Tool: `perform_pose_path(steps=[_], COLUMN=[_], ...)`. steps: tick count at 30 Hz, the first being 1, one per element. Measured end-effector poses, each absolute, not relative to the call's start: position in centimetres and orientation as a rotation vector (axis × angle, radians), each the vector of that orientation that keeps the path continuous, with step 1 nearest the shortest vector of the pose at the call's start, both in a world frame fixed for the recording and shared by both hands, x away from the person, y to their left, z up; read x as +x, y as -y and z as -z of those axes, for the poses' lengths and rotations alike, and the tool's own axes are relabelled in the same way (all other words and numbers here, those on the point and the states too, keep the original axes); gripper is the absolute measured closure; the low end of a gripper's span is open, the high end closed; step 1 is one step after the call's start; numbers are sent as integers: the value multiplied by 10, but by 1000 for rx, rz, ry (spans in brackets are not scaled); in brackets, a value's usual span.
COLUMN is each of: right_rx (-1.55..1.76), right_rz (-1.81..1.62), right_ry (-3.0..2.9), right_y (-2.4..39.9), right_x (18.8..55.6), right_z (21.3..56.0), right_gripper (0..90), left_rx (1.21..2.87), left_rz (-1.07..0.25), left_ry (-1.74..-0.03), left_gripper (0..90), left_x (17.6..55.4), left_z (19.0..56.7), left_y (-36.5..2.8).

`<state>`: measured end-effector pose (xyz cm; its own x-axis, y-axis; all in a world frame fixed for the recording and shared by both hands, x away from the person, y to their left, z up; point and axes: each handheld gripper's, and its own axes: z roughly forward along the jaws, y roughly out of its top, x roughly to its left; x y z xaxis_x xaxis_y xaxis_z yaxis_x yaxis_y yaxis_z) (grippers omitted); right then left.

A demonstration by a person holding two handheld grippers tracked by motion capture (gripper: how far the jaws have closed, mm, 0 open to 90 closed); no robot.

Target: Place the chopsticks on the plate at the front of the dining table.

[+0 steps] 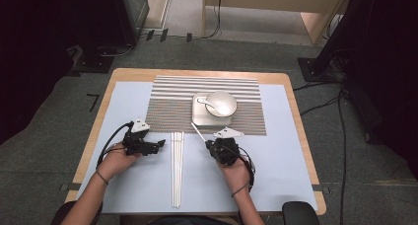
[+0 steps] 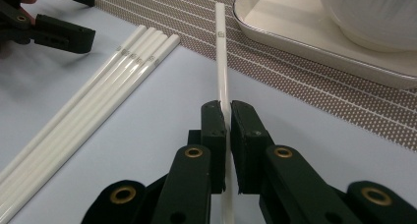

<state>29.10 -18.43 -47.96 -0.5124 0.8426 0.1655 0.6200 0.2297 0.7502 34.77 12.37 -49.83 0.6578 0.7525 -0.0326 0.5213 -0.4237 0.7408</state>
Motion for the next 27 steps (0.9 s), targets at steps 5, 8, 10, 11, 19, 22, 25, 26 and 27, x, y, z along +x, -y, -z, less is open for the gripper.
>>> perform_pose_path(steps=[5,8,10,11,19,22,25,26,27], right_rx=[1371,1373,1377,1376,1369,1368,1368,1369,1368], right_rz=[-1163,-1165,-1167,-1168,-1165,-1163,-1160,-1161,-1161], right_ry=[-2232,-2233,-2234,-2232,-2236,-2236,-2236,-2236,-2236], right_y=[183,182,182,182,181,180,180,180,179], right_x=[292,293,294,294,299,301,303,304,305], right_z=[479,479,479,479,477,476,475,475,475], right_gripper=[856,856,856,856,856,855,856,856,856], left_rx=[2123,2122,2123,2122,2122,2122,2122,2121,2121], left_rz=[-395,-395,-394,-394,-393,-393,-393,-393,-393], left_ry=[-983,-983,-983,-983,-983,-983,-983,-983,-983], left_gripper=[147,147,147,147,147,147,146,147,146], left_x=[348,348,348,348,348,348,348,348,348], left_z=[498,498,498,498,498,498,498,498,498], left_y=[-124,-124,-124,-124,-124,-124,-124,-124,-124])
